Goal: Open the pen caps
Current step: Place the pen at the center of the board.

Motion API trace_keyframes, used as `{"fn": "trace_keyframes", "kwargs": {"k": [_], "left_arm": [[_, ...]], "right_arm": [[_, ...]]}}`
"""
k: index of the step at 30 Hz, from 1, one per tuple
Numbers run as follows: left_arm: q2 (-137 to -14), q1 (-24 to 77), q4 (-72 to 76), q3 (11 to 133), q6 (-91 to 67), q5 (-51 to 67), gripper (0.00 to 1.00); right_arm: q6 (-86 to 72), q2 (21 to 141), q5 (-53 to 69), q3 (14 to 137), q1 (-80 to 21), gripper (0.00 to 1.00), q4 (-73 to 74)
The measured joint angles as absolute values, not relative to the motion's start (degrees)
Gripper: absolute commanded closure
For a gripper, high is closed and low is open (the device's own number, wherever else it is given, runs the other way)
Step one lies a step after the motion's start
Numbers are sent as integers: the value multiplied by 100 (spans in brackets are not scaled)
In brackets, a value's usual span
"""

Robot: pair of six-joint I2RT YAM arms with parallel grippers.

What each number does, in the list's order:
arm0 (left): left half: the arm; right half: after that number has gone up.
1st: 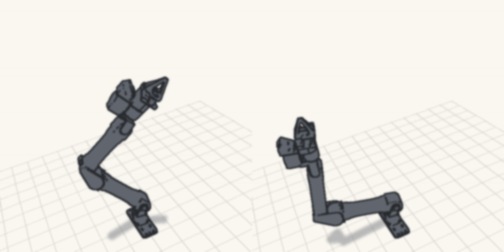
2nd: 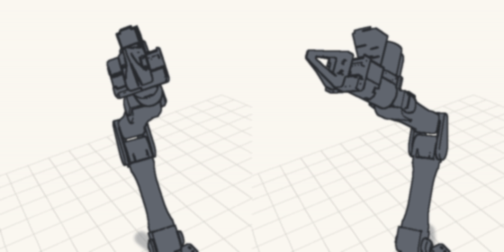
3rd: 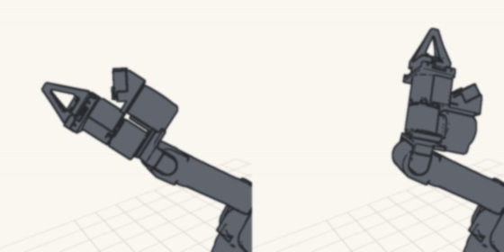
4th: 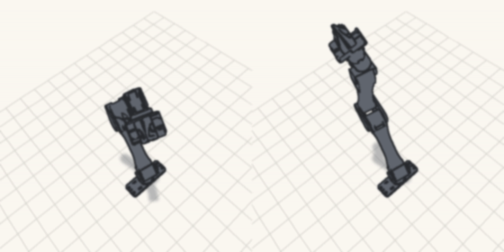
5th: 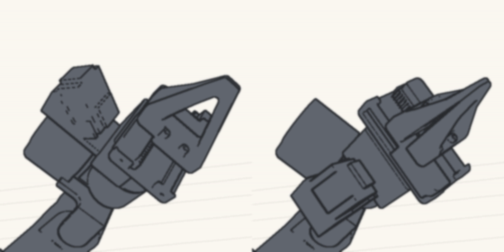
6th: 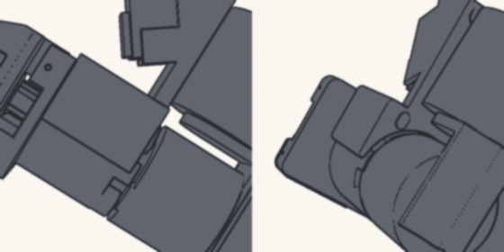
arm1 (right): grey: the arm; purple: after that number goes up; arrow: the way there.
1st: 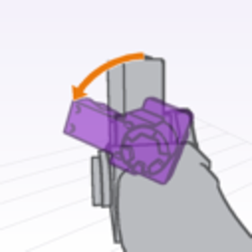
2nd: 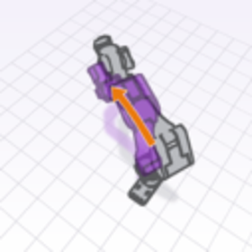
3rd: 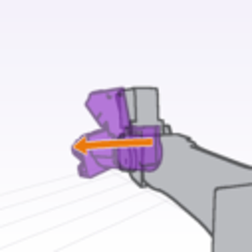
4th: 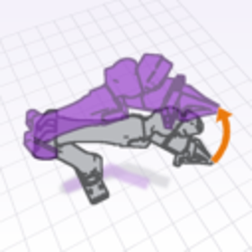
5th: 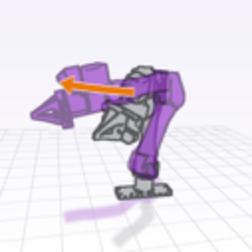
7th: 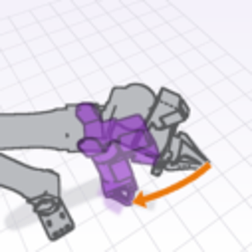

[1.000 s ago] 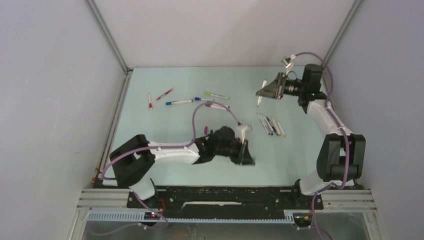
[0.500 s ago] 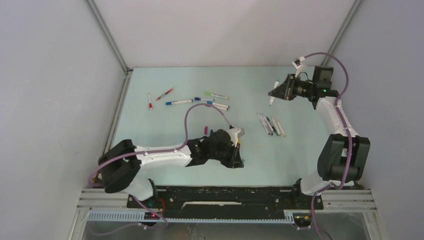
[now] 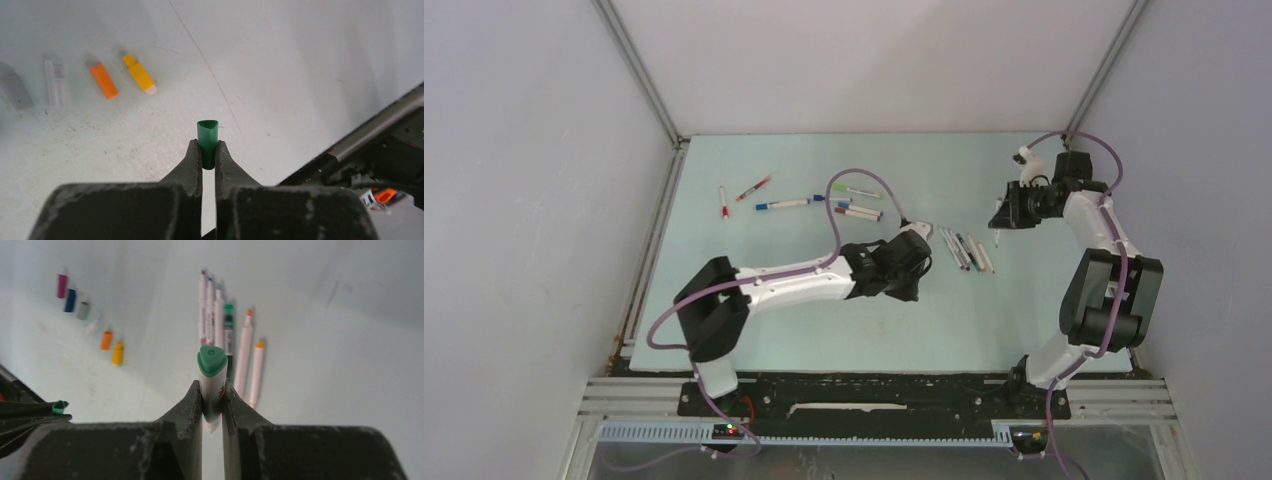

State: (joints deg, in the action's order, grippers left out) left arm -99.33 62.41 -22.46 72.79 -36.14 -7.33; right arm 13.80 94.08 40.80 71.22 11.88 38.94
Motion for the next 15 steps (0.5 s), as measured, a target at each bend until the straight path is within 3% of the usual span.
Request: {"fn": "trace_keyframes", "kwargs": {"k": [15], "left_arm": [[-11465, 5913, -3367, 8956, -3905, -823, 95]], "right_arm": [[1951, 10344, 2733, 7175, 1260, 90, 4386]]}}
